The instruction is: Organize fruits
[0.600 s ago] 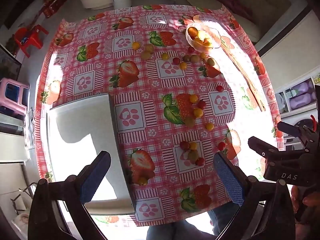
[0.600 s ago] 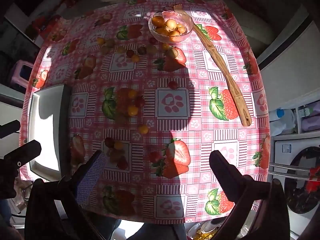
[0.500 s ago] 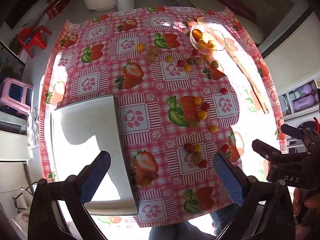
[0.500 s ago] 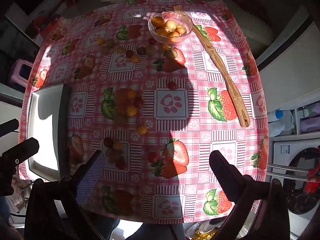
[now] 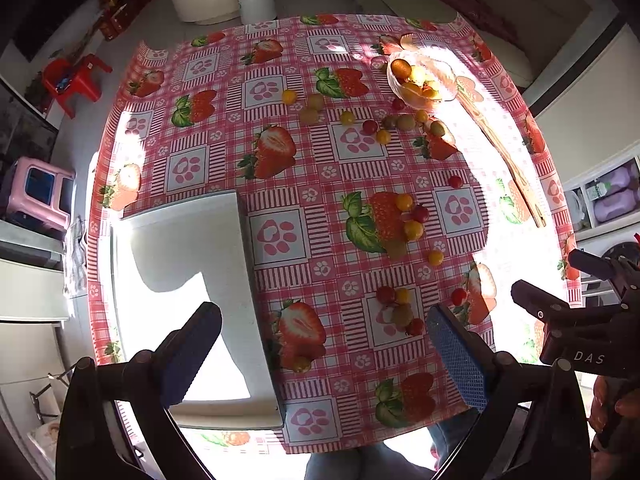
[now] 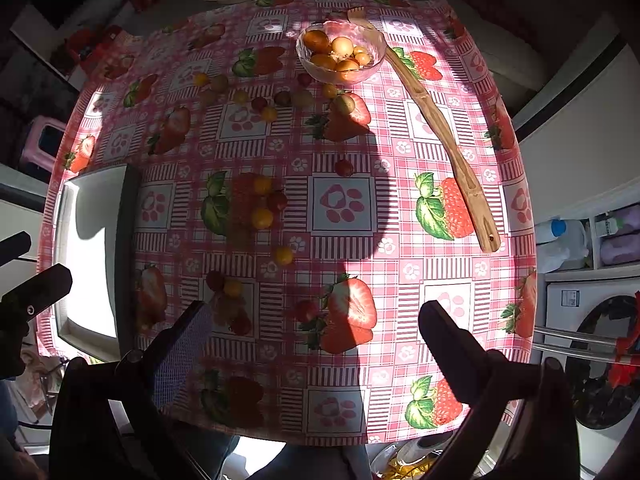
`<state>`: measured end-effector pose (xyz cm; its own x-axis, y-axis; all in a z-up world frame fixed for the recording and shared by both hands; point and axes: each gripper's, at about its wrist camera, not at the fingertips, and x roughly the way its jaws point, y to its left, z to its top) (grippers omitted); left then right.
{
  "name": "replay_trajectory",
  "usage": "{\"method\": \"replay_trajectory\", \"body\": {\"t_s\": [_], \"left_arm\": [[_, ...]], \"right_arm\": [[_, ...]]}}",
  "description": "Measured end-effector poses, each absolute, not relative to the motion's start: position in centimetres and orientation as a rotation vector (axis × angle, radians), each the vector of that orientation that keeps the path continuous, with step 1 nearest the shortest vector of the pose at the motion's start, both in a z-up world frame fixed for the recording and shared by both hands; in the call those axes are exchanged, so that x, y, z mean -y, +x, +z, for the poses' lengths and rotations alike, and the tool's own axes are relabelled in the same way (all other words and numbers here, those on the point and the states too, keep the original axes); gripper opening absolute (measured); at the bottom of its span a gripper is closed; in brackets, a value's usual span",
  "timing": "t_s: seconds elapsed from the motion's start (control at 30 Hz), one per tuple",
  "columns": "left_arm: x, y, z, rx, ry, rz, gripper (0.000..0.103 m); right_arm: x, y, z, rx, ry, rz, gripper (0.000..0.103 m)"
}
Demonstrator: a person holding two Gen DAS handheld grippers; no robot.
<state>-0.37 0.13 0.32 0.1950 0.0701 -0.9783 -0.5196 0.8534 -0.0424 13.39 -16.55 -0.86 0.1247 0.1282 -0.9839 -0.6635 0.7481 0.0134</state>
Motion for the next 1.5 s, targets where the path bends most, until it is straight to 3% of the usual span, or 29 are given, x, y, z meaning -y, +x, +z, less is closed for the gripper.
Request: {"method": "replay_trajectory", "body": {"t_s": [1.5], "left_arm": [[0.2,0.2,-1.4,-1.302,-0.411,0.391,0.103]], "right_arm": [[17.8,13.6,-2.0,-1.383,-0.523,0.526,0.103]]}}
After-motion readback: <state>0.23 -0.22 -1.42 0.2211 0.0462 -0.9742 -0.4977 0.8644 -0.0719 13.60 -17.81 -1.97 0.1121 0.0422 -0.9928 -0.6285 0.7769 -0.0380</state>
